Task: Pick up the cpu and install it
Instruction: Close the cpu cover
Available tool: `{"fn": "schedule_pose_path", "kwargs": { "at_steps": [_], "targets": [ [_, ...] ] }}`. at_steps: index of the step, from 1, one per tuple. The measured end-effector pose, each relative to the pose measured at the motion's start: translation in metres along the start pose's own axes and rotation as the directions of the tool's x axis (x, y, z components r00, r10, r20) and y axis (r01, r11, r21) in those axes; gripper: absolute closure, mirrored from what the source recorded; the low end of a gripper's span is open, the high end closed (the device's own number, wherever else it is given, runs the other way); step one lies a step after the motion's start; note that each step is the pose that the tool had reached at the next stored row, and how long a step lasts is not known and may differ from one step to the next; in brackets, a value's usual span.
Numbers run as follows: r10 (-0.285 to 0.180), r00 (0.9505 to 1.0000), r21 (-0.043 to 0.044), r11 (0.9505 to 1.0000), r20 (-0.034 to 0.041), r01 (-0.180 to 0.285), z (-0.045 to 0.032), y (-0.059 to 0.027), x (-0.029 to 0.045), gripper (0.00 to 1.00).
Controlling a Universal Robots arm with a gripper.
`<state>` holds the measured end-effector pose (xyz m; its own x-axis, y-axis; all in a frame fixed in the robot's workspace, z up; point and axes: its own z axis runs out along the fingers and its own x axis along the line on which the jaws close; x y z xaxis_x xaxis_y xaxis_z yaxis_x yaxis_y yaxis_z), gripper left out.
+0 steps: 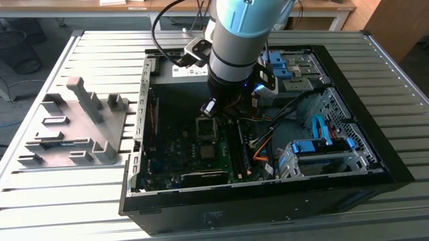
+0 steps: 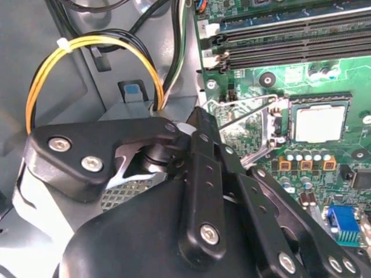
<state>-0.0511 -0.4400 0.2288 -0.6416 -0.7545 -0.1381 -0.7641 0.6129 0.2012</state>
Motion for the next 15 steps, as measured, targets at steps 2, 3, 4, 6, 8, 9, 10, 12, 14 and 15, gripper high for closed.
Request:
{"fn": "schedule_pose_path", "kwargs": {
  "at_steps": [2, 3, 4, 6, 8, 9, 10, 12, 14, 15],
  "targets": [
    [0.0, 1.0, -0.0001, 1.0, -0.0001, 0.0, -0.0006, -0.0015, 0.0018, 0.9],
    [-0.001, 1.0, -0.0002, 1.0, -0.0001, 0.001, -0.0009, -0.0023, 0.0028, 0.9],
    [-0.001, 1.0, -0.0002, 1.0, -0.0002, 0.001, -0.0012, -0.0031, 0.0037, 0.9],
    [-0.002, 1.0, -0.0002, 1.0, -0.0006, 0.002, -0.0019, -0.0045, 0.0056, 0.9],
    [-0.003, 1.0, -0.0003, 1.0, -0.0008, 0.003, -0.0023, -0.0058, 0.0072, 0.9],
    [-0.003, 1.0, -0.0002, 1.0, -0.001, 0.003, -0.0025, -0.0062, 0.0078, 0.9],
    [-0.003, 1.0, 0.0, 1.0, -0.0015, 0.003, -0.0026, -0.0066, 0.0083, 0.9],
    [-0.005, 1.0, 0.0008, 1.0, -0.0028, 0.005, -0.0028, -0.0068, 0.0085, 0.9],
    [-0.006, 1.0, 0.001, 1.0, -0.0033, 0.006, -0.0046, -0.0066, 0.0085, 0.9],
    [-0.006, 1.0, 0.0008, 1.0, -0.0032, 0.006, -0.0058, -0.0063, 0.0083, 0.9]
  ]
}}
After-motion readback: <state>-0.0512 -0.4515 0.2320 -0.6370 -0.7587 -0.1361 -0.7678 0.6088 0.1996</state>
